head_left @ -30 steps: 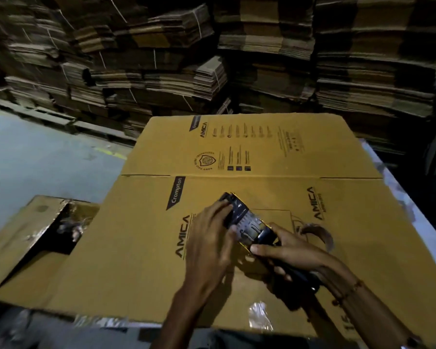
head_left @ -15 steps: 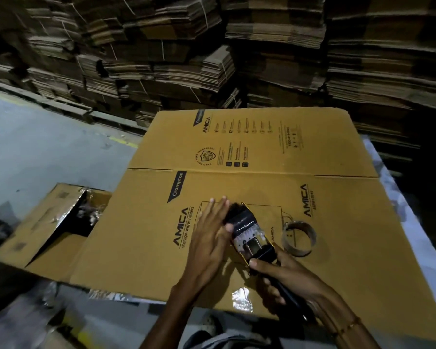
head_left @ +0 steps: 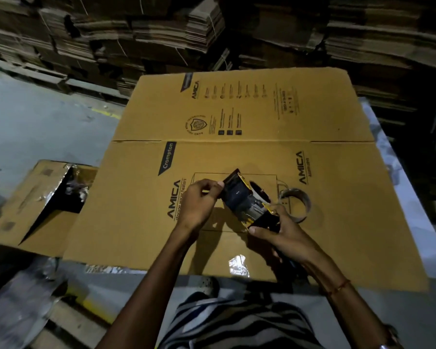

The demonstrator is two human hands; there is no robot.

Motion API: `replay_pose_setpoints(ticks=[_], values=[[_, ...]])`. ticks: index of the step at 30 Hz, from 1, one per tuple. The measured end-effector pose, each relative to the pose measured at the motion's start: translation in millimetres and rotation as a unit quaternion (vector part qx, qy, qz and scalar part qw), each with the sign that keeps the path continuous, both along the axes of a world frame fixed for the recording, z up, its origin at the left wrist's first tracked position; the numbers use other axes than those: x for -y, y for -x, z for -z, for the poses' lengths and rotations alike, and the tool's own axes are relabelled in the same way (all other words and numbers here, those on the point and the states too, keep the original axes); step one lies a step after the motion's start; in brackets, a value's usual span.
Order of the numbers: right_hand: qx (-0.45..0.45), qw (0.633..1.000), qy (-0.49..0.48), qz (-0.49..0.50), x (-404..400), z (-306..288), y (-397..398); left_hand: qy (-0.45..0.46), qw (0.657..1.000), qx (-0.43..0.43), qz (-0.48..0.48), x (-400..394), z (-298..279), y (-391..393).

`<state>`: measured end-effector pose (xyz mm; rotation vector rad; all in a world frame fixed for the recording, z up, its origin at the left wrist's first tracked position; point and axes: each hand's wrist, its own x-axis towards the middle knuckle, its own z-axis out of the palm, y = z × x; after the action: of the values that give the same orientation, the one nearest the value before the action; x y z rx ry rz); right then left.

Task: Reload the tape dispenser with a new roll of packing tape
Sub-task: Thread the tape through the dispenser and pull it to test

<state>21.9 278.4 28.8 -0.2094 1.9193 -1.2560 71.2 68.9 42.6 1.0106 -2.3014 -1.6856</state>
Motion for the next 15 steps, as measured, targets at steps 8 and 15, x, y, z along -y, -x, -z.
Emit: replay_pose_setpoints(ticks=[8, 15], values=[[-0.208, 0.962, -0.139, 0.113, 10.6, 4.7, -34.9, -0.19, 0.98, 0.051, -0.028, 23.2, 18.1, 9.8], [-0.232, 0.946, -0.177, 0.142, 26.1, -0.2, -61.3, -0.148, 0.974, 0.106, 0.137, 37.3, 41.6, 20.3]])
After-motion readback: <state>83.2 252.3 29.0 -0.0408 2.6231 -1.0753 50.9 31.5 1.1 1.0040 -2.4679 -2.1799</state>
